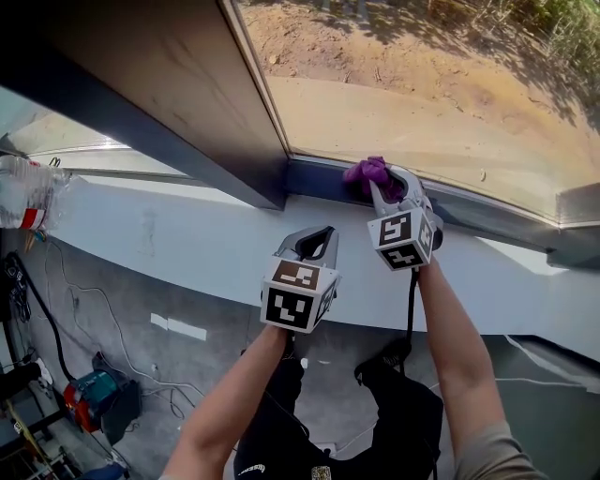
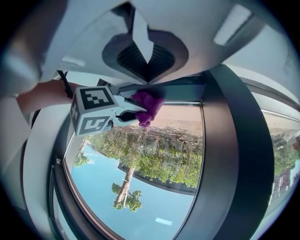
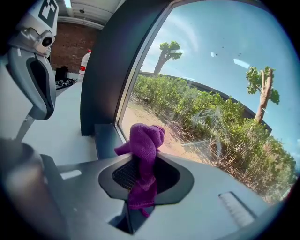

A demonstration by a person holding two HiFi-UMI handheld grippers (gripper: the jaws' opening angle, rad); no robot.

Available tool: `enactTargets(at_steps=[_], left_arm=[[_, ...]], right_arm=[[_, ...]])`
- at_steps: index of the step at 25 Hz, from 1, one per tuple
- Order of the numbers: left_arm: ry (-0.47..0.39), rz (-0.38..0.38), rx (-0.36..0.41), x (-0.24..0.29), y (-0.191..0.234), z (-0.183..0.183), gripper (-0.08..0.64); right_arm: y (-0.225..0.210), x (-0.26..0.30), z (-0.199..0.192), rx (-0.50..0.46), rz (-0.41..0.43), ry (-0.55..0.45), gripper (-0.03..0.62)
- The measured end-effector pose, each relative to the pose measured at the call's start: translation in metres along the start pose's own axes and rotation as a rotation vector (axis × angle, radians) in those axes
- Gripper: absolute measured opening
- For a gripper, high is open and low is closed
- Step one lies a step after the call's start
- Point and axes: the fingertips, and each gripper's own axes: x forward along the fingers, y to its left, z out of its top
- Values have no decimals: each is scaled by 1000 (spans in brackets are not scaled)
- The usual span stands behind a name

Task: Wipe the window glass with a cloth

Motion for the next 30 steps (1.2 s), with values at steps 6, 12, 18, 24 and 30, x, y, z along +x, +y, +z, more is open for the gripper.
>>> enactTargets(at_steps=[6, 12, 18, 24, 30], left_arm=[[1, -7, 7, 5, -19, 0, 0], [-3, -16, 15, 2, -39, 6, 0], [-29, -9, 23, -12, -48, 28, 0], [-46, -9, 42, -32, -59, 46, 0], [-79, -11, 72, -57, -69, 76, 0]], right_arm=[[-25, -17, -22, 20, -38, 30, 98], [-37, -34, -21, 28, -52, 20, 98], [-50, -55, 20, 7, -54, -37, 98], [-69, -83, 64, 0, -87, -95, 98], [-92, -121, 120, -31, -123, -153, 98]])
